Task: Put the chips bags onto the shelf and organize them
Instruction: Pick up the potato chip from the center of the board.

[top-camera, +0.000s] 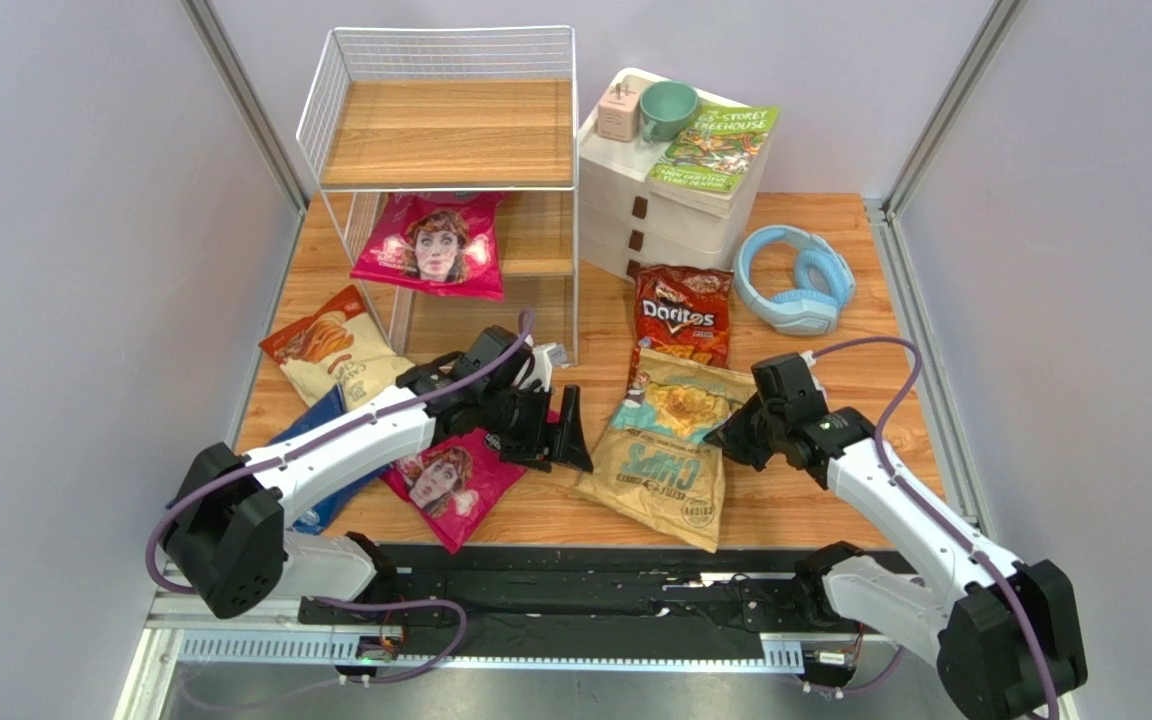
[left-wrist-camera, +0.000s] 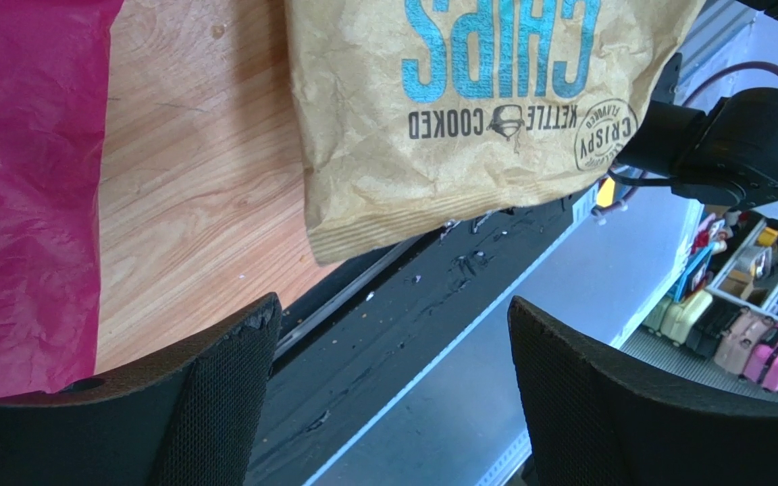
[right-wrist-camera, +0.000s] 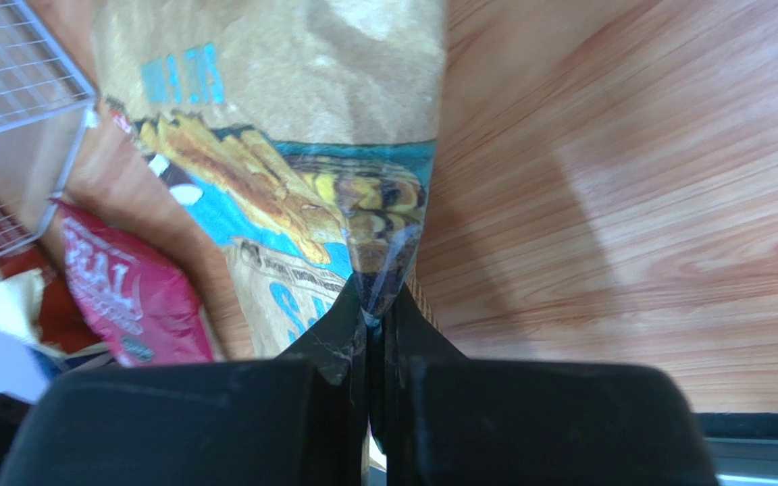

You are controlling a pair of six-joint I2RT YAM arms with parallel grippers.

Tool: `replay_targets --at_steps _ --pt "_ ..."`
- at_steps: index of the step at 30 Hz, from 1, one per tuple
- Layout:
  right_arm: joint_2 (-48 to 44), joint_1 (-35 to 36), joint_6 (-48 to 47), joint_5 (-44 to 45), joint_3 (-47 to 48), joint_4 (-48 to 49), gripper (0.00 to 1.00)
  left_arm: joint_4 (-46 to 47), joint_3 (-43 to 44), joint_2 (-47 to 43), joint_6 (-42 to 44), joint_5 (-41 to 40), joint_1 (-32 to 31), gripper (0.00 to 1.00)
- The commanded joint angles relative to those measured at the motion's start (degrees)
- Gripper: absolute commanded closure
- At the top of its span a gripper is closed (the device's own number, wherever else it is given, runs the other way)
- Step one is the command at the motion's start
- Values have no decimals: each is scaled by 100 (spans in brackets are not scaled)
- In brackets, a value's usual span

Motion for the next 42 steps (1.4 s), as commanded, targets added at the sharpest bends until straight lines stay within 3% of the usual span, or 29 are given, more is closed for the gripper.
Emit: replay_targets --at_steps 1,4,10,20,28,37,42 --pt "-245 -33 245 -585 63 562 100 89 -12 -227 -81 128 19 13" --pt "-446 11 -81 -791 230 475 100 185 -65 -113 -90 206 19 13" --pt "-1439 11 -3 -114 292 527 100 344 -74 63 -160 391 19 13" --pt "-1748 20 436 765 91 869 100 432 -100 -7 -327 479 19 13" --pt "-1827 55 1639 1038 -1096 1713 100 581 -223 186 -705 427 19 13" --pt "-2397 134 2527 1249 -1684 1415 100 783 -293 555 -1381 453 229 4" --pt "-2530 125 2862 1100 -1703 1336 100 1529 -425 669 -1926 567 256 4"
